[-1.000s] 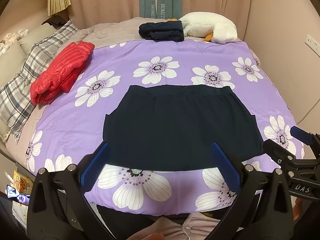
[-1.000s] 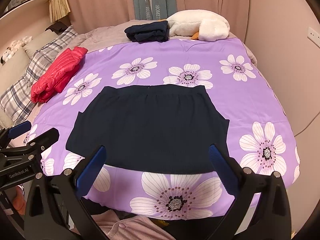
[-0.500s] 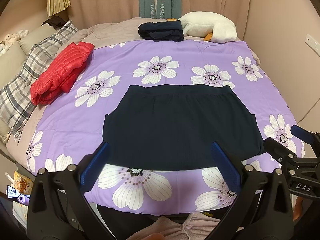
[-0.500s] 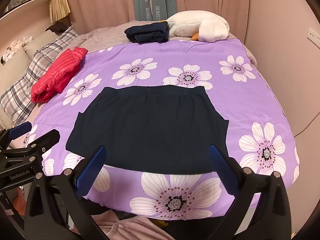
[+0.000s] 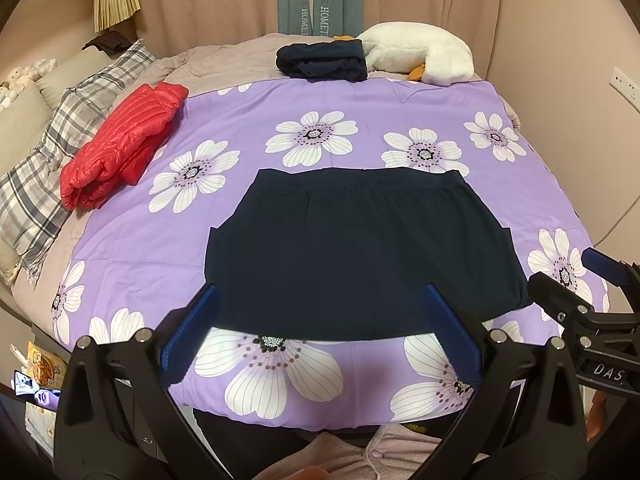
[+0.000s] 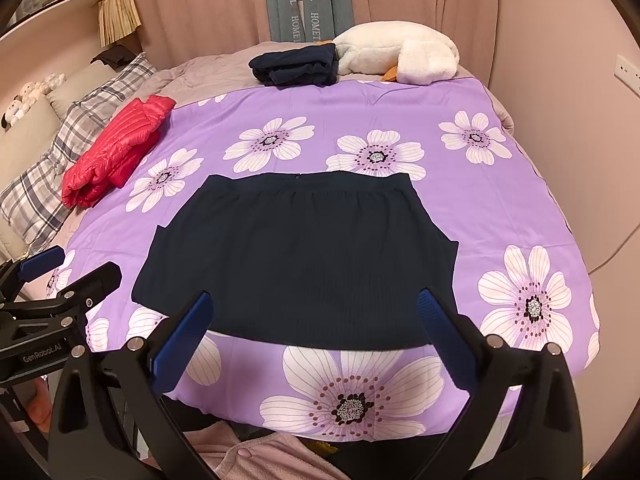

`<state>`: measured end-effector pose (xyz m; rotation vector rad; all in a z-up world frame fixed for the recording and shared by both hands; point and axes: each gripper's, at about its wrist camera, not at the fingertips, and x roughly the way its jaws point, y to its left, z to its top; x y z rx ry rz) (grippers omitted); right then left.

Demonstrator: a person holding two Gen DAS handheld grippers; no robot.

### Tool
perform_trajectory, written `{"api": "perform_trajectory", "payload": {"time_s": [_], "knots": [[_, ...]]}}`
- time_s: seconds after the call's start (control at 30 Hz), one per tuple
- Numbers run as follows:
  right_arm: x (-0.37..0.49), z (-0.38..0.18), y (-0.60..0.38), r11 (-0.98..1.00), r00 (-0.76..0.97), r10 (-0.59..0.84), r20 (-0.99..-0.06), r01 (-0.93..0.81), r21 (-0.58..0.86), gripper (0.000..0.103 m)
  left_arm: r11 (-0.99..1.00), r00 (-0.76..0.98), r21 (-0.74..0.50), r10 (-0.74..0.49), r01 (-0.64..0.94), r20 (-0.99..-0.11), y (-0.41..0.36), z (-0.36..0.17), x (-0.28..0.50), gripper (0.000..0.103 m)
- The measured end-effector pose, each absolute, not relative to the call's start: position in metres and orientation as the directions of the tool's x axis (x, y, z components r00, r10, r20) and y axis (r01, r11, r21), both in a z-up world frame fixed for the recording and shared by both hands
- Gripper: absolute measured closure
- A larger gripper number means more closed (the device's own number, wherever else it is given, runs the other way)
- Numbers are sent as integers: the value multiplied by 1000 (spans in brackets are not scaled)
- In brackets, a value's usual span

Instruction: Fold large clothes

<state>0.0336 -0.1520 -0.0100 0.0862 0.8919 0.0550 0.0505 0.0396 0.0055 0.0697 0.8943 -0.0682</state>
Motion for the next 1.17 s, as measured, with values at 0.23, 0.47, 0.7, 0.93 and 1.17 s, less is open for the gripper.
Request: {"api": "perform_trajectory", "payload": {"time_s": [0.23,0.47,0.7,0.93,1.17], "knots": [[35,-9,-152,995,629,85,-773,-16,96,1,996,625,32,-30,89,-780,39,6,51,2],[37,-9,-151,995,627,85,-774,-17,95,1,995,627,35,-28,88,-778,40,6,51,2],[36,-9,-150,995,628,84,-774,-18,94,1,996,631,36,-27,86,-775,41,8,51,2],[36,-9,-150,995,628,85,-774,-16,96,1,996,632,39,-23,83,-775,40,8,52,2],[36,-11,-148,995,631,82,-771,-12,96,1,998,615,4,-40,70,-787,44,4,57,2]]}}
